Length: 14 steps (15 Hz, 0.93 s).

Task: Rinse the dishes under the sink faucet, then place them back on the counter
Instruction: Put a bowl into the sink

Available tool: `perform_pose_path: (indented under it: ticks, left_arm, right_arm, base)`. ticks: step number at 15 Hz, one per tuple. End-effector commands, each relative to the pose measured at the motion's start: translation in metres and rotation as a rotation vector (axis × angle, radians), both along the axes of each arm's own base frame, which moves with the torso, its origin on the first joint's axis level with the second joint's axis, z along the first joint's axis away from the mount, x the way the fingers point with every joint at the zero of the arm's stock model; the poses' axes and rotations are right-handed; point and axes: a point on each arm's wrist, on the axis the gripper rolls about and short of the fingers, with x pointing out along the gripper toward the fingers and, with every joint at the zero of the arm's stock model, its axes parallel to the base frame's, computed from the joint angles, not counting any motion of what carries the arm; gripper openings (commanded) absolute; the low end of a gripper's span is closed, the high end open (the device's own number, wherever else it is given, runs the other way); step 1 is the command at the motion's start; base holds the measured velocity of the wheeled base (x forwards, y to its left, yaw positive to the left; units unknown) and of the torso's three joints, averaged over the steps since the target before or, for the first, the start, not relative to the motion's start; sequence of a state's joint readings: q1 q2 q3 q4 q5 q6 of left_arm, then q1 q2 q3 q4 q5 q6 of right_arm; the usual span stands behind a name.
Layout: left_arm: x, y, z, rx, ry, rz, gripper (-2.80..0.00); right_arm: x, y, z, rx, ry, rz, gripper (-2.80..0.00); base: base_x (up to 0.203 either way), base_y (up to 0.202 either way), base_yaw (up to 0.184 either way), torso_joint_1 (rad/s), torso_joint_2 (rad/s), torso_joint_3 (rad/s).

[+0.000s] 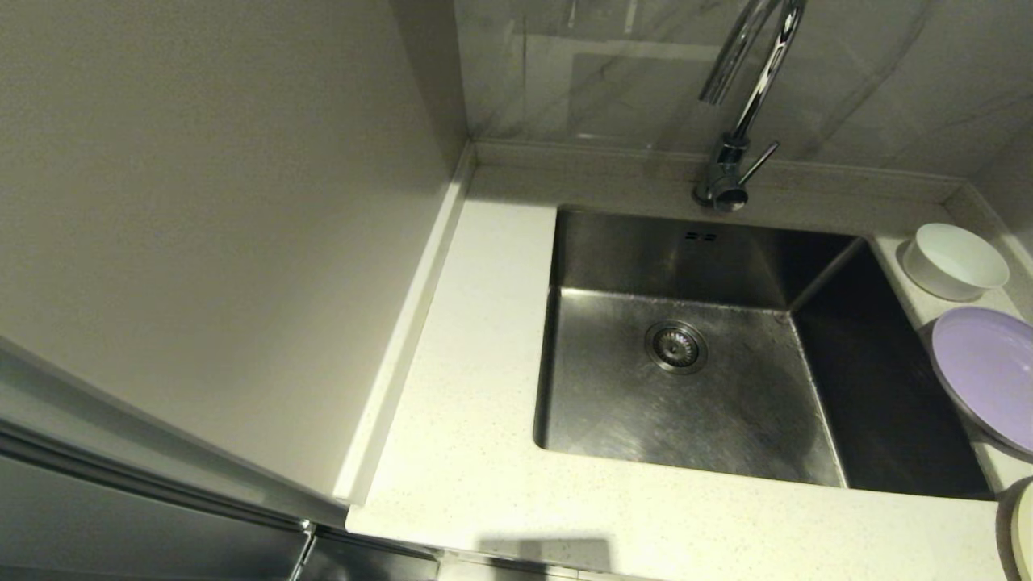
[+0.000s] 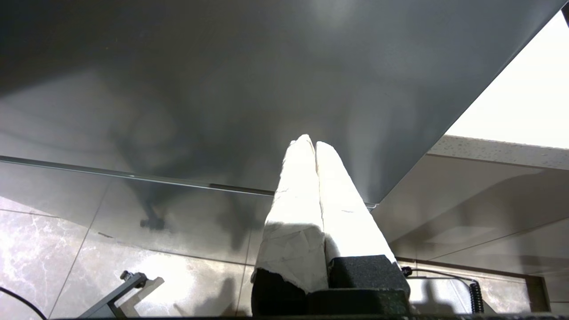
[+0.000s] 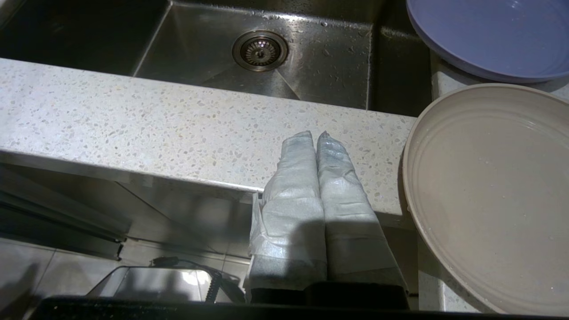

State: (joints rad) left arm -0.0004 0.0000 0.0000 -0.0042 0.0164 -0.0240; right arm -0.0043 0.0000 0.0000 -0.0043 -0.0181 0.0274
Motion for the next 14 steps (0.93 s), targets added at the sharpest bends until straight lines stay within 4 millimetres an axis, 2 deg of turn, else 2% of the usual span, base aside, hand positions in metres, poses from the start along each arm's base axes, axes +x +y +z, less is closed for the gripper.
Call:
perform_pose_path:
  ticks: [1, 7, 10, 12, 14]
  left_arm:
    - [0.000, 0.000, 0.000, -0.001, -0.002, 0.001, -2.80]
    - [0.000, 0.000, 0.000, -0.001, -0.002, 0.001, -2.80]
    - [0.000, 0.000, 0.000, -0.001, -0.002, 0.001, -2.80]
    - [0.000, 0.000, 0.000, -0.001, -0.002, 0.001, -2.80]
    - [0.000, 0.000, 0.000, -0.001, -0.002, 0.001, -2.80]
  right_arm:
    - [0.000, 0.000, 0.000, 0.000, 0.000, -0.001, -2.80]
    - [0.000, 0.000, 0.000, -0.042, 0.001, 0.012, -2.80]
    - [0.004, 0.000, 0.011, -0.092, -0.004, 0.007, -2.80]
    - [0.007, 0.000, 0.038, -0.092, 0.001, 0.007, -2.80]
    - [0.016, 0.000, 0.087, -0.092, 0.025, 0.005, -2.80]
  base:
    - [0.000, 0.000, 0.000, 0.000, 0.00, 0.000]
    - [0.000, 0.000, 0.000, 0.000, 0.00, 0.000]
    - [0.000, 0.000, 0.000, 0.000, 0.00, 0.000]
    - [0.000, 0.000, 0.000, 0.000, 0.00, 0.000]
    - [0.000, 0.000, 0.000, 0.000, 0.00, 0.000]
